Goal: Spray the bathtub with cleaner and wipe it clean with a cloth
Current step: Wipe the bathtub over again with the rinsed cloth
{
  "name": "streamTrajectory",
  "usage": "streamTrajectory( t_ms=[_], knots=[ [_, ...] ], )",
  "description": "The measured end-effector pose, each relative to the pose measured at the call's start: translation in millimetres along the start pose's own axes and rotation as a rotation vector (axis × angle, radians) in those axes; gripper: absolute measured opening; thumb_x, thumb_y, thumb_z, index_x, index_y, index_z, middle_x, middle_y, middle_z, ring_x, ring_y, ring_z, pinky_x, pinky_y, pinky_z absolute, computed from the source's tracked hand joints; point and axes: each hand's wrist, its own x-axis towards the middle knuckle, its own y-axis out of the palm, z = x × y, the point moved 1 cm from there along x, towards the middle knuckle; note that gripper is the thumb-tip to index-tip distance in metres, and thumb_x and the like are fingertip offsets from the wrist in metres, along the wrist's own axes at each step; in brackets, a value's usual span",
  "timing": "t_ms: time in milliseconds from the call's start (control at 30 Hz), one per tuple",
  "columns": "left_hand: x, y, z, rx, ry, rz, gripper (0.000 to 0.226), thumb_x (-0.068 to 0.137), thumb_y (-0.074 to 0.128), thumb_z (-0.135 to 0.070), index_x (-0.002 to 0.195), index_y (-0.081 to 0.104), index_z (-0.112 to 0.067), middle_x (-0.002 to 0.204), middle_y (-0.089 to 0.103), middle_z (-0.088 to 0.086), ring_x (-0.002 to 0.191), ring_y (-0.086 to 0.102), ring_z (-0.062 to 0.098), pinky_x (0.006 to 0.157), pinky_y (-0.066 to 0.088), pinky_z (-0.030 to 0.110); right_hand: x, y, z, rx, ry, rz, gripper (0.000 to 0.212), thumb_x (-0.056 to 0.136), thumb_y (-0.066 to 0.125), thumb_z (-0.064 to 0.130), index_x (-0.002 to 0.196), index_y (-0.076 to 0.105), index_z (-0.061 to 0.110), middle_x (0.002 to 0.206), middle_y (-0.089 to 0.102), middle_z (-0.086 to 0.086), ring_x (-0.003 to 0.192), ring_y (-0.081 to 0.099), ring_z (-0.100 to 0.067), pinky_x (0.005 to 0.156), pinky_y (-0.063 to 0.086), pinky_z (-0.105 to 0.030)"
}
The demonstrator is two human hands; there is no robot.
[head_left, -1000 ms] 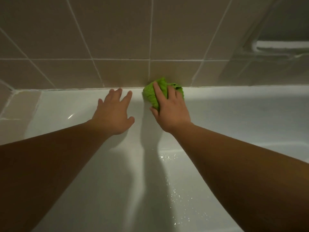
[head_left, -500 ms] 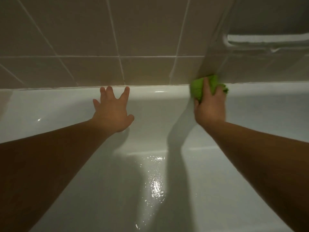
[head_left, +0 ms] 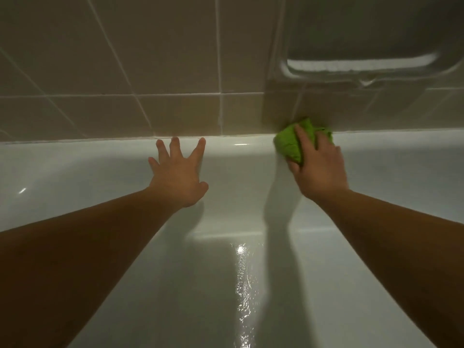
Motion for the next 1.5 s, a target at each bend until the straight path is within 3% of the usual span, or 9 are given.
streamTrajectory(
  t_ms=[133, 300, 467, 733, 867, 1100, 1267, 1333, 1500],
  knots=[
    [0, -1, -22, -0.021, -0.011, 0.017, 0.100, 0.092, 0.062, -0.057, 0.159, -0.012, -0.044, 0.169, -0.009, 0.015, 0.153, -0.012, 0.049, 0.120, 0.012, 0.069, -4, 4, -12, 0.105, 0.150, -0.072, 0.072, 0.100, 0.057, 0.040, 0.162, 0.025, 0.024, 0.149, 0.036, -0.028, 0.133, 0.038, -0.048, 0.112, 0.034, -0.057],
    [5, 4, -67, -0.059, 0.015, 0.012, 0.098, 0.093, 0.061, -0.053, 0.159, -0.012, -0.047, 0.168, -0.009, 0.017, 0.153, -0.015, 0.047, 0.121, 0.010, 0.068, 1, 17, 26, 0.066, -0.223, -0.001, 0.071, 0.099, 0.060, 0.042, 0.161, 0.028, 0.032, 0.150, 0.040, -0.023, 0.131, 0.040, -0.046, 0.113, 0.034, -0.053],
    [12, 9, -109, -0.091, -0.014, -0.025, 0.096, 0.094, 0.061, -0.048, 0.161, -0.007, -0.045, 0.167, -0.005, 0.023, 0.153, -0.016, 0.047, 0.122, 0.011, 0.066, 13, 11, 8, 0.021, -0.329, -0.017, 0.072, 0.095, 0.064, 0.044, 0.159, 0.033, 0.030, 0.136, 0.052, -0.017, 0.119, 0.051, -0.041, 0.110, 0.038, -0.054],
    [11, 11, -151, -0.115, -0.021, -0.039, 0.097, 0.095, 0.063, -0.049, 0.160, -0.008, -0.044, 0.168, -0.008, 0.021, 0.154, -0.018, 0.046, 0.122, 0.010, 0.066, 12, -24, -151, 0.004, 0.033, -0.031, 0.077, 0.096, 0.063, 0.044, 0.162, 0.025, 0.033, 0.149, 0.040, -0.024, 0.129, 0.043, -0.045, 0.112, 0.036, -0.054],
    [12, 12, -165, -0.097, -0.009, -0.033, 0.097, 0.095, 0.061, -0.049, 0.161, -0.010, -0.042, 0.167, -0.007, 0.023, 0.153, -0.018, 0.048, 0.122, 0.011, 0.066, 10, -26, -171, 0.090, 0.265, -0.067, 0.074, 0.101, 0.056, 0.043, 0.164, 0.019, 0.027, 0.155, 0.030, -0.026, 0.138, 0.033, -0.046, 0.115, 0.032, -0.054],
    [14, 17, -179, -0.060, 0.010, -0.058, 0.100, 0.095, 0.061, -0.053, 0.160, -0.014, -0.042, 0.167, -0.008, 0.022, 0.153, -0.017, 0.050, 0.121, 0.012, 0.067, 9, -11, -98, 0.050, -0.004, -0.034, 0.073, 0.100, 0.055, 0.041, 0.163, 0.021, 0.030, 0.150, 0.036, -0.022, 0.130, 0.038, -0.043, 0.118, 0.025, -0.050],
    [15, 24, -179, -0.051, 0.021, -0.109, 0.102, 0.092, 0.065, -0.052, 0.160, -0.010, -0.042, 0.164, 0.000, 0.025, 0.153, -0.013, 0.048, 0.117, 0.018, 0.072, 12, -16, -133, -0.103, -0.151, -0.018, 0.079, 0.098, 0.058, 0.046, 0.163, 0.018, 0.028, 0.147, 0.041, -0.019, 0.129, 0.044, -0.042, 0.108, 0.039, -0.054],
    [15, 26, -179, -0.060, 0.015, -0.126, 0.102, 0.091, 0.066, -0.052, 0.160, -0.008, -0.043, 0.164, 0.001, 0.025, 0.153, -0.013, 0.047, 0.116, 0.018, 0.073, 14, -21, -162, -0.087, -0.087, -0.032, 0.077, 0.099, 0.056, 0.049, 0.163, 0.020, 0.027, 0.147, 0.042, -0.021, 0.128, 0.045, -0.044, 0.104, 0.041, -0.054],
    [15, 29, -184, -0.098, -0.009, -0.152, 0.104, 0.087, 0.068, -0.056, 0.161, -0.004, -0.043, 0.165, 0.000, 0.023, 0.154, -0.014, 0.045, 0.116, 0.016, 0.073, 12, -28, -215, 0.060, 0.210, -0.068, 0.081, 0.091, 0.062, 0.062, 0.159, 0.020, 0.044, 0.158, 0.025, -0.020, 0.143, 0.027, -0.046, 0.116, 0.030, -0.060]
  ],
)
